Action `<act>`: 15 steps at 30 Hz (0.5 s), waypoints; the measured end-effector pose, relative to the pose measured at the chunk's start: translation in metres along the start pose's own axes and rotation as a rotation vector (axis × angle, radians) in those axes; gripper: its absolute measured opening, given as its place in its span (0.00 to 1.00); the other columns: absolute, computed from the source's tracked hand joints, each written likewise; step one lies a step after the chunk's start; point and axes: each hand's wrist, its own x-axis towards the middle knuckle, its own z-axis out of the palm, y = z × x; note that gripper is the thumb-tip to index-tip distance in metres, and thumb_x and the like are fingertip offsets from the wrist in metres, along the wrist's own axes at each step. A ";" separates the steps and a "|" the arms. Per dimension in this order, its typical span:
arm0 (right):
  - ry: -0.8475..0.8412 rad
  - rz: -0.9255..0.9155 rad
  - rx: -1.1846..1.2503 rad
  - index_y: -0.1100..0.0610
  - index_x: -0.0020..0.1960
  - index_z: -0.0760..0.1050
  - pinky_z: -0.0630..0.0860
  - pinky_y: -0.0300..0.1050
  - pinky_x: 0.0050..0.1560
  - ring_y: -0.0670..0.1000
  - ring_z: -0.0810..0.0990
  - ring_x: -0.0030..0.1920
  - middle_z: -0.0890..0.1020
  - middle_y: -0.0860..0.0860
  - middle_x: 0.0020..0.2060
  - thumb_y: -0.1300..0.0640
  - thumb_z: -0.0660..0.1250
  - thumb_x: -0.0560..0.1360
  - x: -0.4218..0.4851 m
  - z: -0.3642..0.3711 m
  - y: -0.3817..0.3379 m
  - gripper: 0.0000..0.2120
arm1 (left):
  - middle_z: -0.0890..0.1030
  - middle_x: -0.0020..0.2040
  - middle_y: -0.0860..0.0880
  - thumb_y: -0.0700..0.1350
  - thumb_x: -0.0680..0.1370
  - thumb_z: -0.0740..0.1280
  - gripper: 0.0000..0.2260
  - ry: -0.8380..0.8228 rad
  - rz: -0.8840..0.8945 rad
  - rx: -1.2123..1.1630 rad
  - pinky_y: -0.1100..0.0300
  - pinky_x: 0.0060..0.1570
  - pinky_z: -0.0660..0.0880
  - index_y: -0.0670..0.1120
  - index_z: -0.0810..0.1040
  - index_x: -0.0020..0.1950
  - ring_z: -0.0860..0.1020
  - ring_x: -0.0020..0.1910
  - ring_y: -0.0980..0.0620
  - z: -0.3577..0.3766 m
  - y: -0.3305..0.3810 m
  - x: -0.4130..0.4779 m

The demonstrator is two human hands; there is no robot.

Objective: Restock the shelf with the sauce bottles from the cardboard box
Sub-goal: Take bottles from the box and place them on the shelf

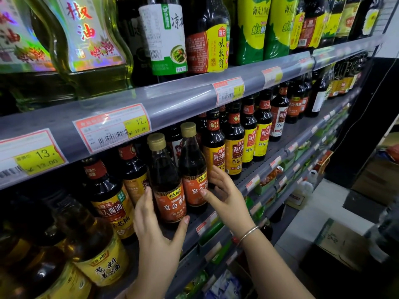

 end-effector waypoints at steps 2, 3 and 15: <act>0.050 -0.011 -0.054 0.40 0.67 0.65 0.69 0.40 0.66 0.39 0.71 0.64 0.74 0.43 0.64 0.51 0.70 0.72 -0.007 -0.009 -0.001 0.27 | 0.58 0.64 0.66 0.55 0.68 0.68 0.40 -0.003 0.078 0.029 0.48 0.65 0.68 0.74 0.44 0.68 0.62 0.70 0.48 0.001 0.010 -0.005; 0.075 -0.017 -0.078 0.42 0.66 0.67 0.69 0.39 0.65 0.39 0.72 0.63 0.75 0.43 0.63 0.52 0.69 0.73 -0.011 -0.014 0.000 0.24 | 0.58 0.62 0.69 0.55 0.68 0.68 0.38 -0.023 0.107 0.017 0.53 0.63 0.67 0.76 0.46 0.67 0.63 0.68 0.51 0.004 0.015 -0.006; 0.356 0.037 -0.620 0.55 0.59 0.76 0.69 0.34 0.58 0.47 0.76 0.54 0.79 0.50 0.53 0.58 0.68 0.74 -0.067 -0.121 0.047 0.14 | 0.67 0.64 0.57 0.54 0.78 0.61 0.19 -0.677 0.381 0.164 0.60 0.64 0.66 0.55 0.67 0.69 0.65 0.65 0.56 0.134 0.048 -0.004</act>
